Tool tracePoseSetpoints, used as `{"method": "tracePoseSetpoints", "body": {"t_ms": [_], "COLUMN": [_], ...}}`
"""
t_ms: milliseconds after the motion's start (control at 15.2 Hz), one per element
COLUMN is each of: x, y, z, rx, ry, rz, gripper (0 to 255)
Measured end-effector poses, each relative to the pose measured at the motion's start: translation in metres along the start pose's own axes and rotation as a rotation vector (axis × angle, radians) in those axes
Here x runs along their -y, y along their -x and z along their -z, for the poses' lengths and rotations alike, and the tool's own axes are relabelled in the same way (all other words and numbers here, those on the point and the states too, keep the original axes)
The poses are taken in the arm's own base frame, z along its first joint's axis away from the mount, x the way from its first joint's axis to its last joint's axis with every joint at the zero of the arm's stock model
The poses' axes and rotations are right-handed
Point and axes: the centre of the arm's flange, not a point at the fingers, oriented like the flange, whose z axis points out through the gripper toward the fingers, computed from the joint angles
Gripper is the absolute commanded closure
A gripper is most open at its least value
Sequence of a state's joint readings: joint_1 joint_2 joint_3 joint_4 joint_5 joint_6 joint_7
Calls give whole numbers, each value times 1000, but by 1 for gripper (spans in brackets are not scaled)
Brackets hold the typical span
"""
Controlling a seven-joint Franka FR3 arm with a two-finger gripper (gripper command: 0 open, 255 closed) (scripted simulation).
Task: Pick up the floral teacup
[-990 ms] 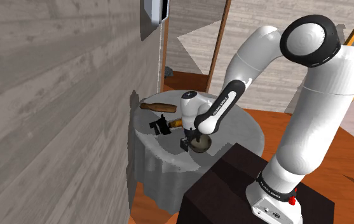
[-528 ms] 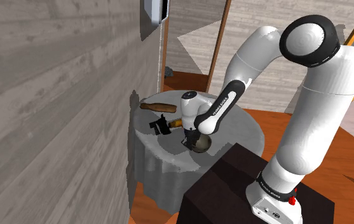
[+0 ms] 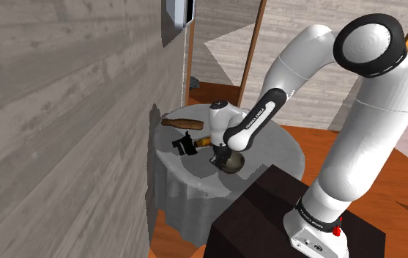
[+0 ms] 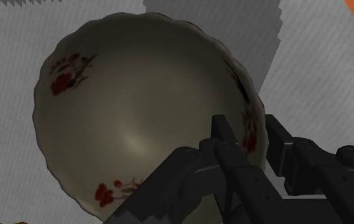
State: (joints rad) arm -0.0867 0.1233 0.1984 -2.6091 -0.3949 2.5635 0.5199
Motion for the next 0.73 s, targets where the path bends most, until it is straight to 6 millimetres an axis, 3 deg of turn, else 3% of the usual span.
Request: {"method": "tracePoseSetpoints", "body": {"t_ms": [726], "x": [-12], "y": [5], "z": [55], "rx": [0], "ry": [0], "rz": [0], "gripper": [255]}}
